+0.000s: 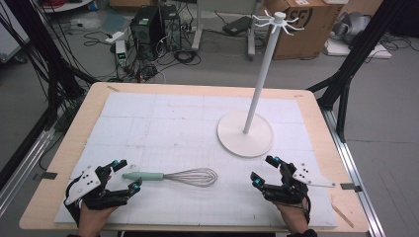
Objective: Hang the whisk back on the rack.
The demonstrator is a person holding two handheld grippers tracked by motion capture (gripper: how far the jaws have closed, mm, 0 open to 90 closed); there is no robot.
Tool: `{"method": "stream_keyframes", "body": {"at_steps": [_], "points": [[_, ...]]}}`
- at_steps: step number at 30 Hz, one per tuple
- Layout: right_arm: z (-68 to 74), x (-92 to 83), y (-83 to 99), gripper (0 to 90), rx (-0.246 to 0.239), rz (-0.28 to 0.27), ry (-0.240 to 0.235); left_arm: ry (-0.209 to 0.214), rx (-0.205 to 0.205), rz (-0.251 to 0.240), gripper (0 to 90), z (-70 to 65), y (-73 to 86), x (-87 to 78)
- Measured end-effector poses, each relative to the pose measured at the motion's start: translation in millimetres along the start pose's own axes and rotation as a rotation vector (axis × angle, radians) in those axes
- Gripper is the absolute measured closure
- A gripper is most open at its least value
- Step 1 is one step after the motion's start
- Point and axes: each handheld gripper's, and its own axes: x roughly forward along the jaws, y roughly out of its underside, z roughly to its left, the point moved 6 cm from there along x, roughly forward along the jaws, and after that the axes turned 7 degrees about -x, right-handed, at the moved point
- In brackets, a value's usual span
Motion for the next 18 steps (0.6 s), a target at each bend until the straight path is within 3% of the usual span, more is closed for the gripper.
{"method": "stream_keyframes", "body": {"at_steps": [9, 12, 17, 18], "points": [[17.3, 35.0, -15.6, 16.7, -0.019, 0.041, -0.11, 0.003, 0.001, -0.005, 18.8, -3.0, -0.4, -1.7], [29.5, 58.9, -21.9, 17.9, -0.028, 0.073, -0.175, 0.0, 0.002, -0.009, 18.8, -2.6, -0.8, -2.6], [41.1, 81.9, -29.0, 19.0, -0.062, 0.107, -0.207, -0.005, -0.001, -0.007, 18.9, -2.4, -0.5, -3.7], [46.0, 91.7, -33.0, 19.0, -0.061, 0.124, -0.234, -0.005, -0.001, -0.005, 18.9, -2.4, -0.3, -3.9]]}}
